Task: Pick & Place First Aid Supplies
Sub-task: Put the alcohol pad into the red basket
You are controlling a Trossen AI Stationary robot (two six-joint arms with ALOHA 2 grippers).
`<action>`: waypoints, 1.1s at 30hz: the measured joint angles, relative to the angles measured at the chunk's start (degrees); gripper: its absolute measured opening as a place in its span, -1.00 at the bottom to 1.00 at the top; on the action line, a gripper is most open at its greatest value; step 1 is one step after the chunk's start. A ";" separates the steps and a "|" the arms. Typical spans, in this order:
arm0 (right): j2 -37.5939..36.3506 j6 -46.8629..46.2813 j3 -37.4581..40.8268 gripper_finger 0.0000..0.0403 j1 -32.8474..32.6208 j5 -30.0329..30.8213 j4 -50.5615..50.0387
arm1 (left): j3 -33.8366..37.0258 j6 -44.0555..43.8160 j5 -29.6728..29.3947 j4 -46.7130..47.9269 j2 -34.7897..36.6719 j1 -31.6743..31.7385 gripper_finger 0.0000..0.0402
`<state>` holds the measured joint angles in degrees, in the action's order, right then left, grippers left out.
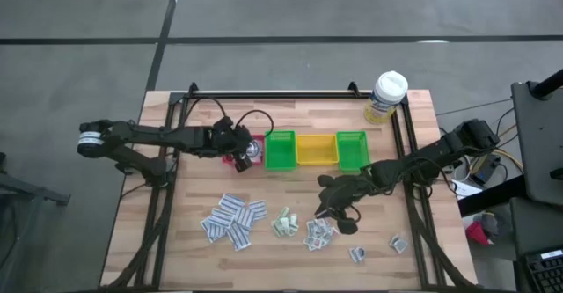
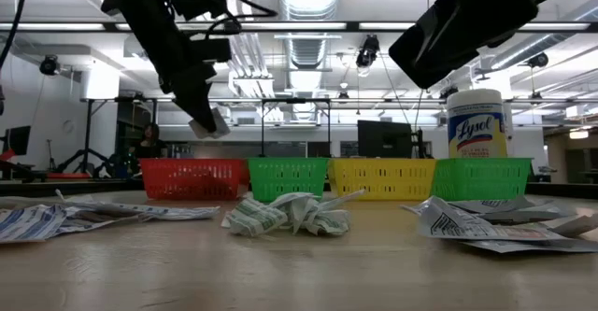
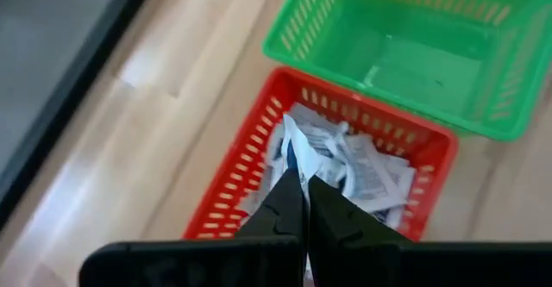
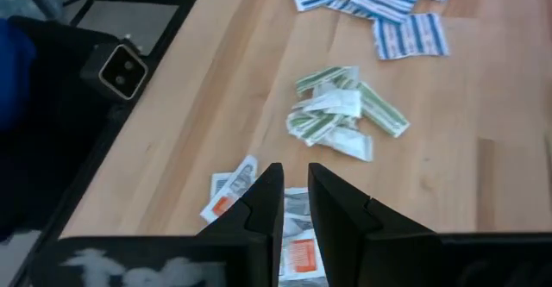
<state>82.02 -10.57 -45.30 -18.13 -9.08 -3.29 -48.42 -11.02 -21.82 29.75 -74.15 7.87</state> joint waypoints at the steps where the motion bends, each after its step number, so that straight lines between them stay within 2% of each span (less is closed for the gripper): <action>1: 0.00 -0.02 0.00 -0.74 -0.48 0.00 0.00 | 0.00 0.00 1.62 0.12 0.00 0.64 -1.00; 8: -0.13 -4.30 0.00 -0.73 -3.24 0.02 -2.08 | 0.00 -0.19 14.76 1.84 0.00 5.60 -1.00; 14: -0.22 -6.01 0.00 -0.73 -5.62 0.02 -3.59 | 0.00 -2.08 23.13 3.57 -0.23 10.49 -1.00; 19: -0.22 -6.01 0.00 -0.74 -7.04 0.04 -3.56 | 0.00 -7.48 29.12 3.52 -1.52 14.72 -1.00; 25: -0.22 -6.01 0.00 -0.73 -7.50 0.09 -3.52 | 0.00 -17.61 31.65 2.88 -4.50 18.68 -1.00; 33: -0.22 -5.99 0.00 -0.76 -7.50 0.11 -3.50 | 0.00 -22.44 31.84 -2.20 -5.87 19.41 -1.00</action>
<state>81.80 -16.56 -45.30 -25.63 -8.97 -6.79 -48.42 -33.45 10.02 27.54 -80.02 27.27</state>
